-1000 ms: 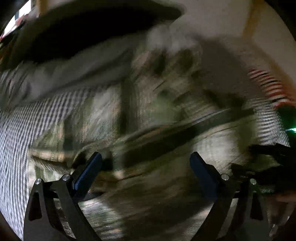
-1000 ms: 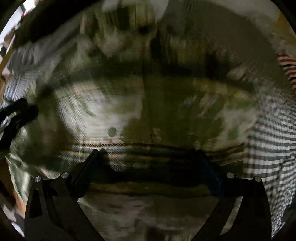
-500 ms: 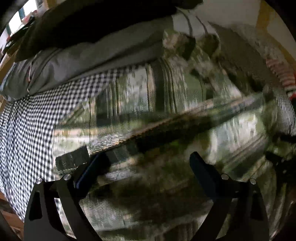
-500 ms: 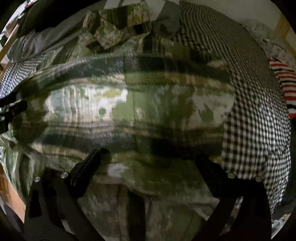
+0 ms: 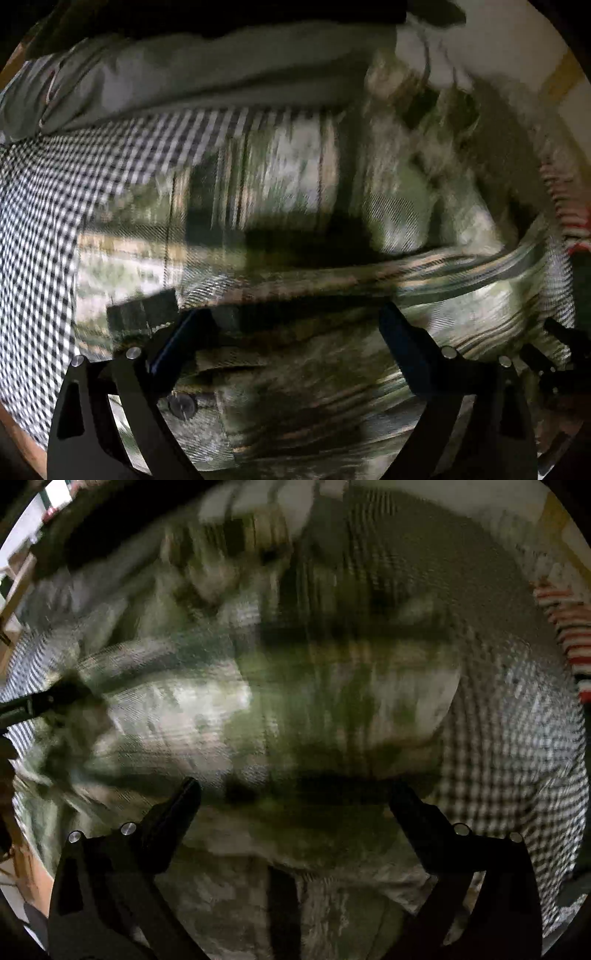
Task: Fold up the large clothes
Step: 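Press the folded shirt flat with both grippers and release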
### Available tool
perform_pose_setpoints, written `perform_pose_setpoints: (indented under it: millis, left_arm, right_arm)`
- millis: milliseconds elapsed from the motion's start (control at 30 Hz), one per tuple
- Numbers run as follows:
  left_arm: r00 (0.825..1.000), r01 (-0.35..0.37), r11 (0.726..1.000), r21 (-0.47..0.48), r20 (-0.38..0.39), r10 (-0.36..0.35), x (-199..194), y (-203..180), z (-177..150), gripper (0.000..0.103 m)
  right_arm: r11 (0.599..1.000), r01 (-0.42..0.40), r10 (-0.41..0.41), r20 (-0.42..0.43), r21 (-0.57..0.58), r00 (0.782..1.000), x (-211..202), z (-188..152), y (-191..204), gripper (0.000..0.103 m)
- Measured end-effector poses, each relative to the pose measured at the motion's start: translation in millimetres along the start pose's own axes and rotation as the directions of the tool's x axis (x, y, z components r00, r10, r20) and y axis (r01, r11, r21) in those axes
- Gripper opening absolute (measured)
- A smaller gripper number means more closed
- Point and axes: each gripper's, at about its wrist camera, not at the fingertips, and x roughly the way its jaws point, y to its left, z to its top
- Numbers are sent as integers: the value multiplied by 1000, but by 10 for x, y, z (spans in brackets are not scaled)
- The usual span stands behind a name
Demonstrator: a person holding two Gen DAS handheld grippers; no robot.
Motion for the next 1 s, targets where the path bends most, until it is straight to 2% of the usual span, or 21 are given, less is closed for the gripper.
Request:
perform_pose_setpoints:
  millis: [67,167,300,367,433,467,567,633,733,800,867,900,1000]
  left_arm:
    - [1000,30,1000,-8,11,-30,-90,8,99,93]
    - [998,53,998,-31,16,-53,-114,36,234,93]
    - [997,40,999,-10,-68,-40,185,57,328,93]
    - [993,31,999,20,-113,-28,328,30,334,93]
    - [993,44,997,57,-108,-38,295,-7,313,93]
    - [994,56,996,66,-101,-49,253,-10,296,93]
    - [986,147,987,66,-90,-141,43,26,195,93]
    - [970,229,972,56,-99,-222,-98,86,116,96]
    - [954,291,955,57,-88,-286,-349,114,23,96]
    - [934,356,934,41,-45,-354,-561,184,-3,96]
    - [911,413,910,5,1,-413,-808,220,-49,96]
    - [892,452,892,-24,40,-451,-916,261,-47,97]
    - [840,541,841,-15,61,-540,-890,160,-44,97]
  right_arm:
    - [1000,-20,19,25,22,1000,4,173,8,100]
    - [999,-6,5,11,44,1000,335,440,31,100]
    - [994,29,-21,-78,106,997,823,679,-8,100]
    - [990,61,-47,-110,124,993,910,778,-10,101]
    - [985,94,-74,-142,142,987,956,813,11,101]
    - [983,112,-89,-159,144,983,1006,849,41,101]
    - [974,162,-129,-202,156,971,1130,969,109,101]
    - [971,178,-139,-227,161,964,1203,1032,139,101]
    - [969,184,-139,-253,163,957,1312,1104,200,101]
    - [969,187,-141,-261,159,955,1382,1203,210,101]
    - [969,188,-141,-268,157,953,1417,1243,225,101]
    - [969,188,-141,-268,159,953,1419,1245,231,101]
    - [968,190,-147,-246,163,958,1465,1254,180,101]
